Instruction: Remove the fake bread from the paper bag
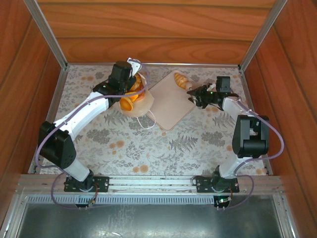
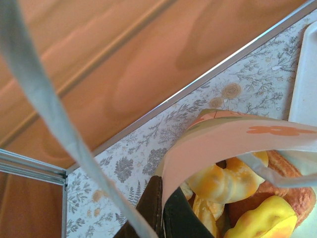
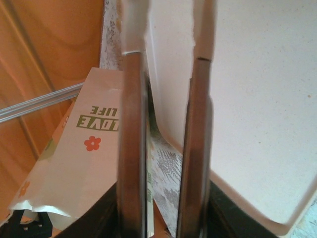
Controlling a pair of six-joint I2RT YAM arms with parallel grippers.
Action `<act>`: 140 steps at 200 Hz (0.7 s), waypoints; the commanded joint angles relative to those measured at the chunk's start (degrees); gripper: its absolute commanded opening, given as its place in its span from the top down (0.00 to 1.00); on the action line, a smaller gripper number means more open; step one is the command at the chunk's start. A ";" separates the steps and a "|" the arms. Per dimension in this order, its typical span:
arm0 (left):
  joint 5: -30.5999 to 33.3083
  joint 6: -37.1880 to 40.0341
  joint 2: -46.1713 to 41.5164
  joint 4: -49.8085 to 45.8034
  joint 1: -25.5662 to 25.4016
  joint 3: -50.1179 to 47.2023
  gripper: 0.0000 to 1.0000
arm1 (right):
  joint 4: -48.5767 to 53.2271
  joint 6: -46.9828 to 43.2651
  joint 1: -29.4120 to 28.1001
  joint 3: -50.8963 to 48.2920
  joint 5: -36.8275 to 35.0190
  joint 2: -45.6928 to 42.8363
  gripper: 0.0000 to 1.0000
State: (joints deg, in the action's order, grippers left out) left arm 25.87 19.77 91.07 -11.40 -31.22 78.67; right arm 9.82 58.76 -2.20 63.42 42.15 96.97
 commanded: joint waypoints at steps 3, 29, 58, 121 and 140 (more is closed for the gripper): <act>1.78 1.07 0.43 2.73 -0.76 0.89 1.00 | 1.23 -2.33 0.36 -0.48 -0.58 -1.34 0.68; 1.59 1.06 0.30 2.68 -0.74 0.78 1.00 | 0.25 -1.78 0.36 -0.77 0.29 0.48 0.71; 1.41 1.06 0.34 2.61 -0.68 0.87 1.00 | -1.64 -1.02 0.40 -1.88 0.44 1.96 0.74; 1.47 0.95 0.01 2.62 -0.81 0.77 1.00 | -2.34 -1.18 0.27 -2.50 0.75 4.18 0.74; 1.47 0.80 -0.10 2.61 -0.86 0.69 1.00 | -2.05 -1.50 0.28 -1.77 0.57 5.16 0.74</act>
State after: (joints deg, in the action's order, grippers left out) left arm 25.96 19.94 91.15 -11.38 -31.53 78.67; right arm 8.97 58.17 -2.20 61.23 41.45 100.62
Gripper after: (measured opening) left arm 0.050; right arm 0.258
